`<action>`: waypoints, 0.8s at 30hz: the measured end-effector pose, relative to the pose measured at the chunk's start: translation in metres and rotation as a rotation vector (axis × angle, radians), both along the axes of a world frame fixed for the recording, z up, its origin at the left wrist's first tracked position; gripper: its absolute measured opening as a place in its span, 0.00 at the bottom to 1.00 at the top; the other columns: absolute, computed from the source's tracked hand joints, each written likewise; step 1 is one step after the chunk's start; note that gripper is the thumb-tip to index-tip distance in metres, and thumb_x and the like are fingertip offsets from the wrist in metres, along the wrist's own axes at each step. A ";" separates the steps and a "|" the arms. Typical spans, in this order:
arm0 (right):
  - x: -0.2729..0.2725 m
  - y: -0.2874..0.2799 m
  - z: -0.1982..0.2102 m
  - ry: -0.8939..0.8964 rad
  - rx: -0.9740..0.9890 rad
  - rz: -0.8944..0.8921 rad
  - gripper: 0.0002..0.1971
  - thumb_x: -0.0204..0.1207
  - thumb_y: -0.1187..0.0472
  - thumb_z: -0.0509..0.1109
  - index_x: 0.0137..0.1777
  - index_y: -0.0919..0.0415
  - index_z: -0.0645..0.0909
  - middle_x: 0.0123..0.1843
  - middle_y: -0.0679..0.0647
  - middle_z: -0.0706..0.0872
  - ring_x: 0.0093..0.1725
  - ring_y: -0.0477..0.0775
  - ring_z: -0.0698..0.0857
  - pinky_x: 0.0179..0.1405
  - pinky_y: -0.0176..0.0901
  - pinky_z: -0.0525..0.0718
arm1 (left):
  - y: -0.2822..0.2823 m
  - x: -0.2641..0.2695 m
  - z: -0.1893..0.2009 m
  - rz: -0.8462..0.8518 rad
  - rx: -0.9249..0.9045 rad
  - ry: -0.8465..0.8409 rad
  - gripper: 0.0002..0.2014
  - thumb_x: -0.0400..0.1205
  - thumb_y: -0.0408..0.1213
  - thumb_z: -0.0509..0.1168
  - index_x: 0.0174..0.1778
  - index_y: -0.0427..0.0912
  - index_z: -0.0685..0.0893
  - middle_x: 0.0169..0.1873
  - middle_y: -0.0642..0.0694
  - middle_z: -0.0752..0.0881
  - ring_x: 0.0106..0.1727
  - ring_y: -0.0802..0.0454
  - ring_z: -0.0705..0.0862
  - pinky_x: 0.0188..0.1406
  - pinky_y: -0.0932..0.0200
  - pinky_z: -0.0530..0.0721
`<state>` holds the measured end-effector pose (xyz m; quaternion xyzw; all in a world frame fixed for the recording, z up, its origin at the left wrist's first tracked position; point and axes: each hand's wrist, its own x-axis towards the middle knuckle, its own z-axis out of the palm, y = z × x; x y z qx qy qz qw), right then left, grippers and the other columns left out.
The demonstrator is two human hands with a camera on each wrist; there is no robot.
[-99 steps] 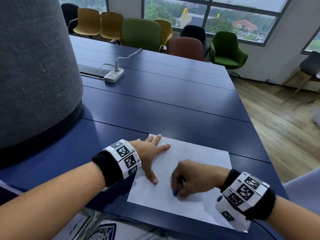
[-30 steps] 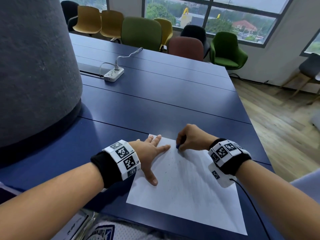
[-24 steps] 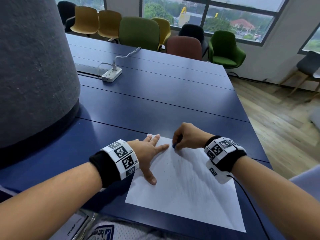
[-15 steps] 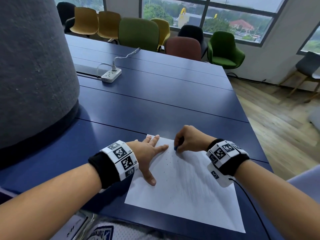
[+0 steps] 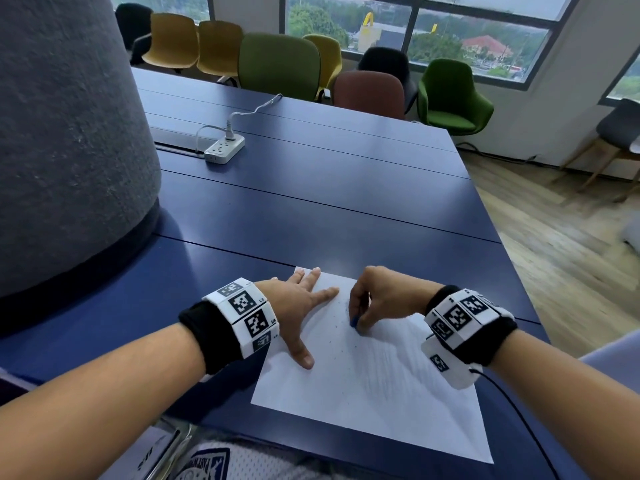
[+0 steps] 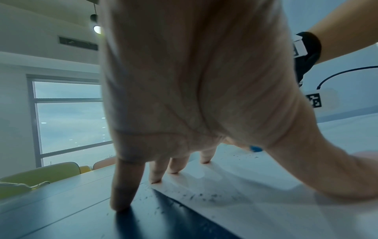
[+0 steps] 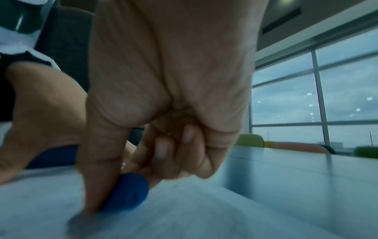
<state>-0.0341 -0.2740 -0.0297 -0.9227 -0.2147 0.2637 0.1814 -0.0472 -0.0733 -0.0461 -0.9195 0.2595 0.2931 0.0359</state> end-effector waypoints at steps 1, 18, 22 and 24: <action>0.002 0.000 -0.001 -0.068 0.022 -0.035 0.05 0.62 0.63 0.81 0.38 0.55 0.90 0.33 0.43 0.90 0.33 0.37 0.84 0.38 0.33 0.82 | 0.000 0.000 0.000 0.001 -0.001 0.001 0.67 0.64 0.63 0.79 0.84 0.61 0.33 0.84 0.46 0.29 0.85 0.45 0.32 0.82 0.35 0.46; -0.019 0.001 -0.002 -0.017 0.029 -0.020 0.06 0.61 0.63 0.81 0.38 0.55 0.90 0.36 0.47 0.91 0.35 0.43 0.85 0.40 0.39 0.85 | 0.001 0.001 -0.002 0.006 -0.006 0.008 0.67 0.64 0.64 0.79 0.84 0.62 0.33 0.84 0.47 0.28 0.85 0.45 0.31 0.83 0.35 0.45; -0.030 0.003 -0.003 0.039 0.024 0.046 0.06 0.62 0.63 0.81 0.38 0.54 0.90 0.35 0.45 0.90 0.32 0.41 0.83 0.38 0.36 0.84 | 0.001 0.001 -0.003 0.012 -0.015 0.005 0.67 0.64 0.64 0.80 0.84 0.62 0.33 0.84 0.47 0.29 0.85 0.45 0.31 0.82 0.35 0.45; -0.036 0.006 -0.001 0.116 -0.003 0.110 0.07 0.62 0.63 0.81 0.39 0.54 0.90 0.37 0.47 0.91 0.33 0.40 0.83 0.39 0.36 0.83 | 0.001 0.001 -0.003 0.011 -0.017 0.003 0.67 0.64 0.63 0.80 0.84 0.62 0.33 0.84 0.47 0.29 0.85 0.45 0.31 0.82 0.35 0.45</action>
